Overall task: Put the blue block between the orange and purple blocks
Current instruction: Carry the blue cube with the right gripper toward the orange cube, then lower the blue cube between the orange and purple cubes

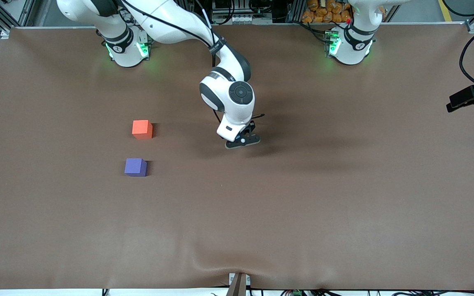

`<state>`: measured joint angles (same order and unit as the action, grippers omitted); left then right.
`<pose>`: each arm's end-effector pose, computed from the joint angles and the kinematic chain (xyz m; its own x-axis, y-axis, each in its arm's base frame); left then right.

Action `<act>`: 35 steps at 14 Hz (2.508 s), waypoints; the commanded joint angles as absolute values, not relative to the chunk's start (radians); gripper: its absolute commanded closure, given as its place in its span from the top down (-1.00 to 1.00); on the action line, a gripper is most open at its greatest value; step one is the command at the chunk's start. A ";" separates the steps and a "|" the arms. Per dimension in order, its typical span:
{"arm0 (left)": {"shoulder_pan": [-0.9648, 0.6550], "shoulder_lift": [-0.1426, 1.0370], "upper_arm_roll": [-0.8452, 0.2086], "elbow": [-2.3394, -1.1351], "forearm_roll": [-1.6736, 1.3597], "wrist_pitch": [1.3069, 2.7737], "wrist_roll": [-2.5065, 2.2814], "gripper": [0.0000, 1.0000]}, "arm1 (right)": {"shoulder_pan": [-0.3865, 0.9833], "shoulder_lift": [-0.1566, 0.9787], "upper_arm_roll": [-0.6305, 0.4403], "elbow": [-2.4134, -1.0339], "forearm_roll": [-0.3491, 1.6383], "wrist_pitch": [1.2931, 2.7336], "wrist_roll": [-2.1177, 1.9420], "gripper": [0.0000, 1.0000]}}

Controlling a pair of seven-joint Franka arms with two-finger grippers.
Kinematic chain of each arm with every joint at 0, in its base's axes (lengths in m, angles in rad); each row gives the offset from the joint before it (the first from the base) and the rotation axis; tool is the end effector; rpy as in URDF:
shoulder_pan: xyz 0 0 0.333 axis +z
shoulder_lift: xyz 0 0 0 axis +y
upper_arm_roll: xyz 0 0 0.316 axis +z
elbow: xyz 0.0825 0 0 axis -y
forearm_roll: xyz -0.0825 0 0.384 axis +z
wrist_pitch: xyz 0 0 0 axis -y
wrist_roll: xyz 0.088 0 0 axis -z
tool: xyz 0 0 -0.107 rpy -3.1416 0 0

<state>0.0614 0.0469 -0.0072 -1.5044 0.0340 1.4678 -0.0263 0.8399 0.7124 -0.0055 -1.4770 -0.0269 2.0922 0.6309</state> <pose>0.5573 0.0343 0.6209 0.9931 0.0837 -0.0824 0.0810 -0.9961 -0.0358 0.4753 0.5233 0.2477 0.9746 0.2146 -0.0635 0.2192 -0.9726 0.0780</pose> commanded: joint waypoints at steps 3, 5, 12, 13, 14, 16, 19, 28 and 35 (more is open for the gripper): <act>0.074 0.043 -0.015 -1.500 0.021 1.454 -0.028 1.00 | 0.695 0.608 0.006 -1.434 -0.028 1.916 0.660 -1.00; 0.074 0.043 -0.015 -1.502 0.021 1.454 -0.028 1.00 | 0.616 0.551 0.003 -1.436 0.003 1.785 0.663 -1.00; 0.074 0.051 -0.015 -1.499 0.021 1.456 -0.029 1.00 | 0.278 0.220 0.005 -1.762 0.003 1.779 0.378 -1.00; 0.074 0.051 -0.015 -1.499 0.021 1.456 -0.031 1.00 | 0.244 0.200 0.006 -1.799 0.005 1.790 0.338 -1.00; 0.074 0.051 -0.015 -1.499 0.021 1.456 -0.031 1.00 | 0.221 0.190 0.006 -1.824 0.005 1.802 0.303 -1.00; 0.075 0.051 -0.015 -1.499 0.021 1.456 -0.031 1.00 | 0.204 0.164 0.005 -1.902 0.006 1.850 0.287 -1.00; 0.078 0.051 -0.015 -1.499 0.021 1.456 -0.031 1.00 | 0.178 0.107 0.008 -2.087 0.032 2.037 0.273 -1.00; 0.077 0.054 -0.015 -1.500 0.021 1.456 -0.031 1.00 | 0.207 0.152 0.006 -2.189 0.075 2.244 0.270 -1.00; 0.078 0.057 -0.015 -1.500 0.021 1.456 -0.029 1.00 | 0.235 0.210 0.006 -2.213 0.060 2.318 0.255 -1.00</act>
<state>0.0663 0.0573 -0.0080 -1.5056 0.0340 1.4678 -0.0263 0.2318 0.2144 0.0066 -2.1794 0.0608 2.2767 0.2693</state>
